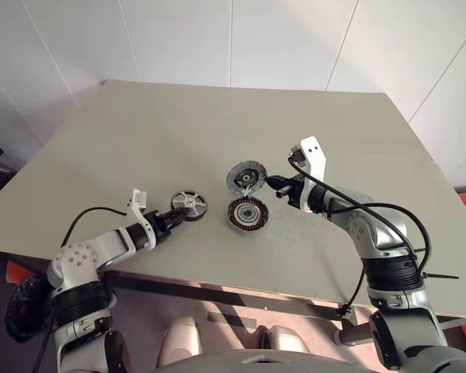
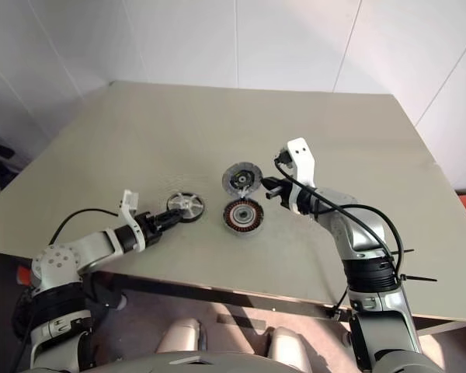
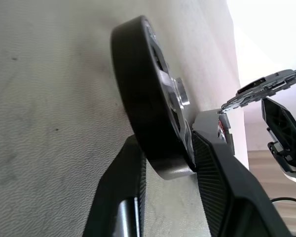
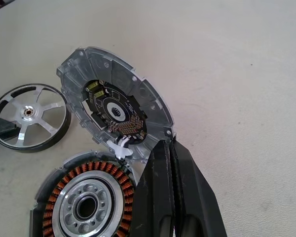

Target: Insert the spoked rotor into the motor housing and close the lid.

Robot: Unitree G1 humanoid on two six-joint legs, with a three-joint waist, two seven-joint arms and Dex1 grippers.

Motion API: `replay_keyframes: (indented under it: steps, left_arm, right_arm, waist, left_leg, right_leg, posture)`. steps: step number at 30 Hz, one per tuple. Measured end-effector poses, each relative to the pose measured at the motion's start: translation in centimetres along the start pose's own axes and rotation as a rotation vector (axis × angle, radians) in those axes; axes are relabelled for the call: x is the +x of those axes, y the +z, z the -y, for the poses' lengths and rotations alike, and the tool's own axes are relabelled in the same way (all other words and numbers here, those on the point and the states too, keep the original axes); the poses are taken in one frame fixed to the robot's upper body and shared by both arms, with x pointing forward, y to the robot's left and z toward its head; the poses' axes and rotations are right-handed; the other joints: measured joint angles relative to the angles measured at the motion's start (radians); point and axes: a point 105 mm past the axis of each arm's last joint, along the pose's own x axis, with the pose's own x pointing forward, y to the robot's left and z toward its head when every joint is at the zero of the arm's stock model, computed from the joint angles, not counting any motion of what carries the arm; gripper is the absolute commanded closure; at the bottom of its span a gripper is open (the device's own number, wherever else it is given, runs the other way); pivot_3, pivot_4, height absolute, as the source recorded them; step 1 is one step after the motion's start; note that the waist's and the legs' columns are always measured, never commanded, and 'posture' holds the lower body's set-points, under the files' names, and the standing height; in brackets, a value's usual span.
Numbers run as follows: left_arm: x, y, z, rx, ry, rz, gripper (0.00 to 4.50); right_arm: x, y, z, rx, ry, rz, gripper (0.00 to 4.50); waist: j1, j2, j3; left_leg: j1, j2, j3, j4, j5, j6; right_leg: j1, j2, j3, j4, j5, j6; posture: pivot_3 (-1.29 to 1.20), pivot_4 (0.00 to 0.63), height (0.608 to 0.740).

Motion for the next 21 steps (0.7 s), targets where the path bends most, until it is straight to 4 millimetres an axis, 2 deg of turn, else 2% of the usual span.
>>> replay_keyframes:
  steps: [11,21]
  left_arm:
    - [-0.2,-0.1,0.3,-0.003,-0.012,-0.019,4.05]
    - [-1.8,-0.1,2.5,-0.026,-0.168,-0.07,4.05]
  right_arm:
    - [0.0,0.1,0.0,-0.001,-0.001,0.002,4.5]
    - [-0.3,0.2,0.7,-0.014,-0.021,-0.003,4.5]
  waist:
    - [-0.001,0.0,0.0]
    - [0.0,0.0,0.0]
  left_leg:
    - [0.0,0.0,0.0,0.0,0.0,0.0]
    - [0.0,0.0,0.0,0.0,0.0,0.0]
  right_leg:
    - [0.0,0.0,0.0,0.0,0.0,0.0]
    - [0.0,0.0,0.0,0.001,0.0,0.0]
  posture:
    - [0.0,0.0,0.74]
    - [0.0,0.0,0.74]
